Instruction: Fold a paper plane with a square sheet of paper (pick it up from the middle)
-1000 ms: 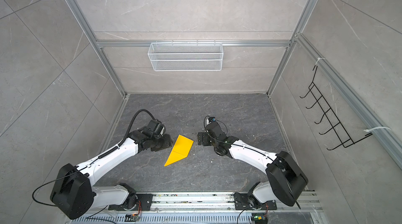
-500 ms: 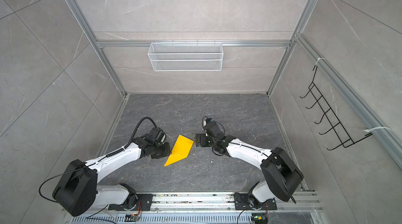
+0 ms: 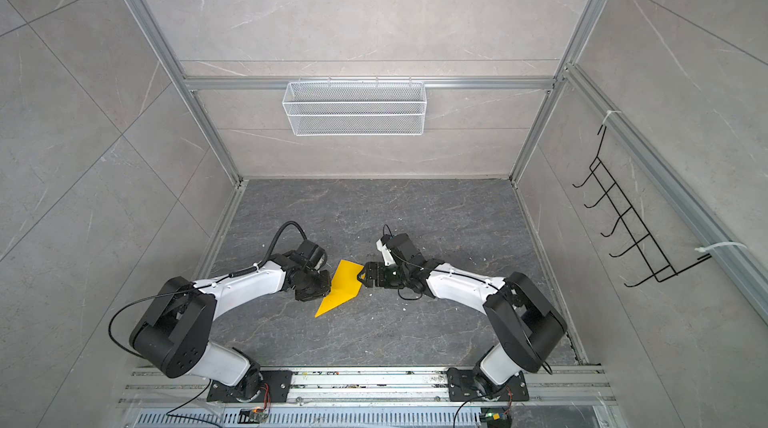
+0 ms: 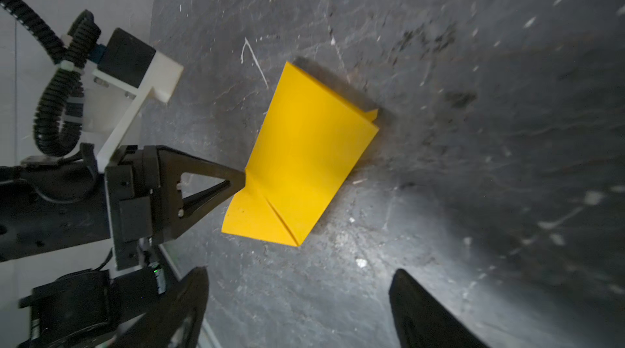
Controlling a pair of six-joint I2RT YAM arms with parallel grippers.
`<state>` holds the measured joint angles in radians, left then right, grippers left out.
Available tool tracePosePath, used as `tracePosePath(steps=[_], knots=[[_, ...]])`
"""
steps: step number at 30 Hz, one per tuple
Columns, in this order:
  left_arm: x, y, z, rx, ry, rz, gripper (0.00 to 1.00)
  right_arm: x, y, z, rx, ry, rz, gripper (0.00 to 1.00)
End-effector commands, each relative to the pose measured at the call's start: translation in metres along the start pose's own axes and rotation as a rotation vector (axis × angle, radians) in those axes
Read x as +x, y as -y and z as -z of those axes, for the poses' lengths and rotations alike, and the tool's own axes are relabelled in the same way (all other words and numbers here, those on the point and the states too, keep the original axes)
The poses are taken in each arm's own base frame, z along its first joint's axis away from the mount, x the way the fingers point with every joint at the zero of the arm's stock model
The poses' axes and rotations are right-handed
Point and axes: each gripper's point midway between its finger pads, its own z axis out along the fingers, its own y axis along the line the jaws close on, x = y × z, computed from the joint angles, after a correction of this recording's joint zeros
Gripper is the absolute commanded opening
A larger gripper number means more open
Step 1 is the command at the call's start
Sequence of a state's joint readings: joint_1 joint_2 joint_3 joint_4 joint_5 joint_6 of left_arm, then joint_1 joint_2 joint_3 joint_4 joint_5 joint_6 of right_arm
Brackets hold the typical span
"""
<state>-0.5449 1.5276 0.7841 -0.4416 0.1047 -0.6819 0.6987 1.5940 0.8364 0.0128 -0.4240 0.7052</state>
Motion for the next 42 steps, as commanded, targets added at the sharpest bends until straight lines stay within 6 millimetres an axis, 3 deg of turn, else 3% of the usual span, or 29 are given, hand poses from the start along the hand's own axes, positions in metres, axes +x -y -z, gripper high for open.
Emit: tracePosePath(steps=[1,17,29,37,42], knots=[[-0.003,0.000,0.001,-0.015,-0.005,0.017,0.14,0.006,-0.020,-0.006,-0.110,-0.086,-0.091,0.82],[0.001,-0.005,-0.003,-0.049,-0.031,0.035,0.13,0.036,-0.013,-0.049,-0.092,-0.216,-0.246,0.64],[0.000,-0.006,-0.003,-0.057,-0.035,0.037,0.13,0.026,-0.015,-0.076,-0.137,-0.177,-0.267,0.55],[-0.003,-0.004,-0.002,-0.058,-0.032,0.035,0.13,0.022,-0.032,-0.084,-0.204,-0.164,-0.271,0.49],[-0.005,-0.002,0.000,-0.054,-0.022,0.034,0.13,0.024,-0.024,-0.085,-0.164,-0.163,-0.291,0.38]])
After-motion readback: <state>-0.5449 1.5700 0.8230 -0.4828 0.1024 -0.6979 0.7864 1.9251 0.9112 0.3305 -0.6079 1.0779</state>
